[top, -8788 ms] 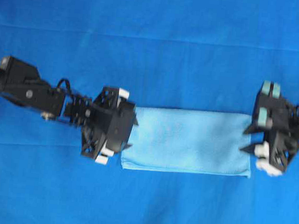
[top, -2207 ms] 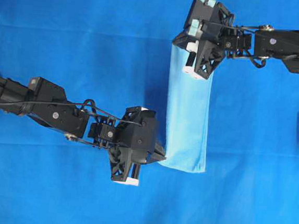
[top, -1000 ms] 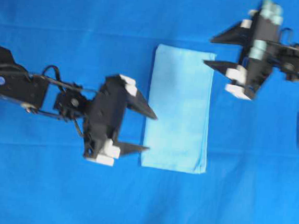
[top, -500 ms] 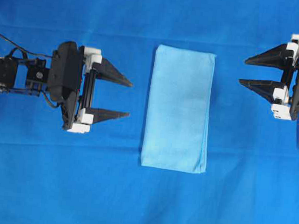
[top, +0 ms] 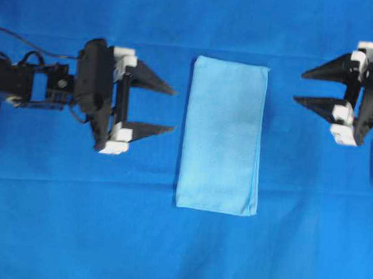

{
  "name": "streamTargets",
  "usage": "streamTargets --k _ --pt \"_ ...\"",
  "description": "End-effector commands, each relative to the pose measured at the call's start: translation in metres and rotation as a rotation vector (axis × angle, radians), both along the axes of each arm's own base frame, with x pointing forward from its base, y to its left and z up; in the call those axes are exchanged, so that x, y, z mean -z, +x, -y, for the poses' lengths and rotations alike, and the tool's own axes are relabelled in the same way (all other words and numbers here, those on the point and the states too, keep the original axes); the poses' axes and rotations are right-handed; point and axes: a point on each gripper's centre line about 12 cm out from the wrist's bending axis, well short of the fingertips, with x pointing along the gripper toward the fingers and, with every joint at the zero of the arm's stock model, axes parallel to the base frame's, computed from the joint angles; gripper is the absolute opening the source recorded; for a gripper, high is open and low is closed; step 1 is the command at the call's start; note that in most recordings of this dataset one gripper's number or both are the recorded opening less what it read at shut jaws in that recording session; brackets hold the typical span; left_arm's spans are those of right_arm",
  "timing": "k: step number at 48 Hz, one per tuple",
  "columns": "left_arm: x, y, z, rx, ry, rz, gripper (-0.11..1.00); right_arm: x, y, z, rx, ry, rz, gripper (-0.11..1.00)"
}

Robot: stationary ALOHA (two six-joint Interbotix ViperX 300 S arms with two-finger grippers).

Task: Fold the light blue towel.
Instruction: 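Withdraw both open grippers outward to the sides, then grasp the top corners of the vertical folded towel with both grippers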

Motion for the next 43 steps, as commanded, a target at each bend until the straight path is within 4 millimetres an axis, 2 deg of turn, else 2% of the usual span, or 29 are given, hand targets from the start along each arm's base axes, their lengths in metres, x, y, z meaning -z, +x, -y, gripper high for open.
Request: streamTargets --k 1,9,18,32,43 --pt "-0.006 0.012 -0.016 -0.042 -0.002 0.023 0.77 0.002 0.007 0.015 0.056 0.006 -0.035 0.61" --pt "0.015 0.031 -0.043 -0.106 -0.007 -0.026 0.77 0.024 0.019 0.037 0.117 0.028 -0.144 0.61" --pt "0.044 0.049 -0.075 -0.175 -0.014 -0.085 0.77 0.047 0.042 0.056 0.124 0.034 -0.248 0.61" --pt "0.087 0.059 -0.119 -0.266 -0.031 -0.163 0.77 0.09 0.07 0.081 0.129 0.073 -0.358 0.61" --pt "0.108 0.061 -0.136 -0.299 -0.036 -0.202 0.77 0.114 0.081 0.097 0.142 0.109 -0.385 0.61"
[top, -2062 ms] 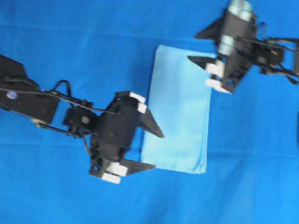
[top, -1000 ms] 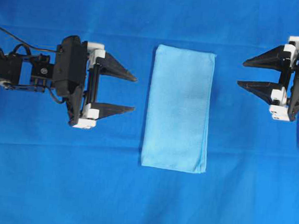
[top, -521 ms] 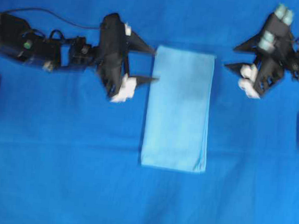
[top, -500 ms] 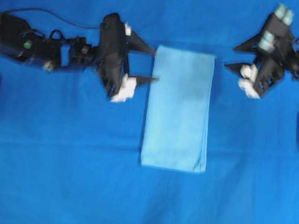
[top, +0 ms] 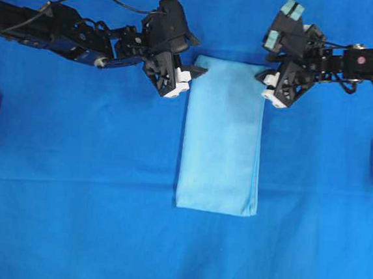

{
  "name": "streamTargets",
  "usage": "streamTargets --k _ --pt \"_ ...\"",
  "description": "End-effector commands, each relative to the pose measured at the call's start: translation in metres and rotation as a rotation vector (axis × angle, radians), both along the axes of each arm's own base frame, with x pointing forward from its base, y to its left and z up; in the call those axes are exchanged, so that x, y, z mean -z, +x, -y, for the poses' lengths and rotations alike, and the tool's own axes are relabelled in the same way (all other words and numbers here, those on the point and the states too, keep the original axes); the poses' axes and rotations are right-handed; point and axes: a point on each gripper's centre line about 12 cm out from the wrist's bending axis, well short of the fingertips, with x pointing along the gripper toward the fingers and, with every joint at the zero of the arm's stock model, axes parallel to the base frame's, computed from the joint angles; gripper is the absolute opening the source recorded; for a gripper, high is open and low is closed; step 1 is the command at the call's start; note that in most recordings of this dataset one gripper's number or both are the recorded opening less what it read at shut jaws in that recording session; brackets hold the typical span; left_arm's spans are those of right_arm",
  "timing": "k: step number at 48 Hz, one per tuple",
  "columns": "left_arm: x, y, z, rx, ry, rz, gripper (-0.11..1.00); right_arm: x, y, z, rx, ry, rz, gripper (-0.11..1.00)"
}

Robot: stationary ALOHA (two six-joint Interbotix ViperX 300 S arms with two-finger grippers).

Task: Fold the light blue towel.
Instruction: 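Grasp the top corners of the vertical folded towel with both grippers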

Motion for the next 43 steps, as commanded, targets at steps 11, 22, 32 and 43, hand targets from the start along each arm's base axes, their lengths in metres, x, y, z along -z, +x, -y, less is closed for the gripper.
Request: streamTargets --k 11,22,32,43 --pt "0.001 0.0 -0.011 -0.014 0.016 -0.003 0.76 0.006 0.009 0.016 0.014 -0.005 0.0 0.6" --pt "0.006 -0.002 -0.01 0.032 0.073 -0.062 0.3 0.01 0.002 0.008 0.015 0.008 -0.026 0.23" --pt "0.004 0.0 -0.012 0.039 0.087 -0.064 0.01 0.012 -0.006 0.003 0.029 0.023 -0.034 0.04" --pt "-0.006 0.006 -0.014 0.046 0.111 -0.049 0.01 0.006 -0.001 0.006 0.029 0.012 -0.017 0.04"
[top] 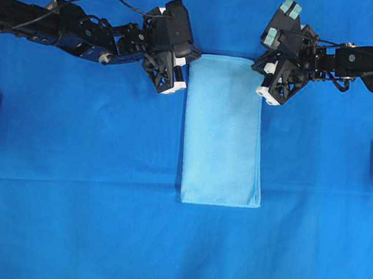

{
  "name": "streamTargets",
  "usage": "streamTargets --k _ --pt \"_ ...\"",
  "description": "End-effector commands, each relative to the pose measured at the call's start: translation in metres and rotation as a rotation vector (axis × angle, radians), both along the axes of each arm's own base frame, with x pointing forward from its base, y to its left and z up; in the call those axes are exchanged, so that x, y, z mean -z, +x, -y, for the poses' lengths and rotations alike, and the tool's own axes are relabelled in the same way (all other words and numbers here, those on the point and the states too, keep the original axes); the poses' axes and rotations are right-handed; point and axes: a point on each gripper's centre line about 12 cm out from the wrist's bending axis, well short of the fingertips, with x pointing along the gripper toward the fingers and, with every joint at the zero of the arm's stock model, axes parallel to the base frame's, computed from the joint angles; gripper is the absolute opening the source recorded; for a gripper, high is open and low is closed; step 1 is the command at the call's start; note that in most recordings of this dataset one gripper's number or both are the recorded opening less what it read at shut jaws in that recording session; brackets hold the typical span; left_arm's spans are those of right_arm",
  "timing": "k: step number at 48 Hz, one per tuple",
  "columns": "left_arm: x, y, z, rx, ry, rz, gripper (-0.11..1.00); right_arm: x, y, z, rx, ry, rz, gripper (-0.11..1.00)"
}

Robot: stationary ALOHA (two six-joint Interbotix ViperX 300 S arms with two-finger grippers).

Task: Fold the light blue towel.
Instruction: 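Grasp the top corners of the vertical folded towel with both grippers, then fold the top half down onto the bottom half with both grippers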

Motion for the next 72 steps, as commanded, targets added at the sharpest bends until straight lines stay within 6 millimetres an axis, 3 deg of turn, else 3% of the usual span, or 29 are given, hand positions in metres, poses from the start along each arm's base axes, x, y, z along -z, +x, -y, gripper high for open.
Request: streamTargets --k 1,12,29,37,51,72 --pt "-0.021 0.008 -0.005 0.004 0.032 0.045 0.01 -0.008 0.0 0.003 0.011 -0.014 0.011 0.04" --pt "-0.051 0.015 -0.009 0.023 0.073 0.059 0.01 -0.035 -0.004 0.006 0.036 -0.061 0.034 0.04" --pt "-0.05 0.01 -0.004 0.029 0.052 0.023 0.01 -0.044 -0.005 0.005 0.035 -0.074 0.053 0.04" --pt "-0.055 0.01 0.009 0.057 0.037 -0.011 0.01 -0.05 -0.001 -0.008 -0.002 -0.078 0.07 0.04" --pt "-0.066 0.006 0.053 0.144 0.002 -0.078 0.01 -0.069 0.003 -0.051 -0.06 -0.07 0.07 0.04" --pt "-0.058 0.0 0.153 0.323 -0.083 -0.167 0.01 -0.068 0.01 -0.136 -0.169 0.061 0.049 0.04"
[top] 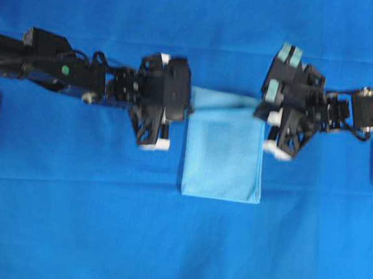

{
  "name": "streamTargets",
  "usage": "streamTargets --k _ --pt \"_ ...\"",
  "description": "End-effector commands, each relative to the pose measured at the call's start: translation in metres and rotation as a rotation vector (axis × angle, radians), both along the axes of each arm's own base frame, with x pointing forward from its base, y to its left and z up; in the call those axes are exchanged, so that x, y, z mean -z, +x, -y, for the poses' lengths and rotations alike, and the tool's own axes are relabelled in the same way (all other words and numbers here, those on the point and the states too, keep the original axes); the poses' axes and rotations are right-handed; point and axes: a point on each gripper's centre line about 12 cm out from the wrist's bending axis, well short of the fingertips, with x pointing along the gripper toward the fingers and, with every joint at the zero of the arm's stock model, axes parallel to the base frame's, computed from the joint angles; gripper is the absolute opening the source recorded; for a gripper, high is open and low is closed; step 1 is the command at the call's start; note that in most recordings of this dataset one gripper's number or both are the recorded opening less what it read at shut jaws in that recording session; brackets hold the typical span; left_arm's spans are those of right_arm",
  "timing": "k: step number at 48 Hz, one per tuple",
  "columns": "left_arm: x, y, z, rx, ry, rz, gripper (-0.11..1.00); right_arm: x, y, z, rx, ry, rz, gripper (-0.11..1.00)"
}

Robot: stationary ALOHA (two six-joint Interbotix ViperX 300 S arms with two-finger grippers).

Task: Fold the light blue towel.
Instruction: 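Fold the top half down onto the bottom half with both grippers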

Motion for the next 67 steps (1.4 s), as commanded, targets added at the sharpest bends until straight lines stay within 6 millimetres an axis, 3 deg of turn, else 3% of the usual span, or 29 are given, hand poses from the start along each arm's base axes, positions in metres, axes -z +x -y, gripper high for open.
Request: streamTargets --k 1,11,20,42,58,61,67 --pt "-0.012 0.004 0.023 0.049 -0.006 0.031 0.01 -0.005 0.002 -0.018 -0.028 0.029 0.021 0.04" --pt "-0.01 0.003 0.056 0.092 -0.046 0.024 0.01 -0.002 0.005 -0.06 -0.093 0.086 0.017 0.04" --pt "-0.008 0.003 0.074 0.104 -0.078 0.025 0.01 0.004 0.005 -0.079 -0.124 0.105 -0.002 0.04" --pt "-0.004 0.015 0.095 0.147 -0.083 0.06 0.01 0.018 0.008 -0.091 -0.157 0.115 -0.026 0.04" --pt "-0.003 0.015 0.096 0.152 -0.081 0.058 0.03 0.022 0.015 -0.096 -0.18 0.136 -0.002 0.05" --pt "-0.004 0.015 0.096 0.15 -0.082 0.06 0.08 0.021 0.018 -0.097 -0.183 0.136 0.004 0.15" --pt "-0.004 0.016 0.096 0.151 -0.081 0.061 0.32 0.019 0.019 -0.1 -0.192 0.134 0.005 0.53"
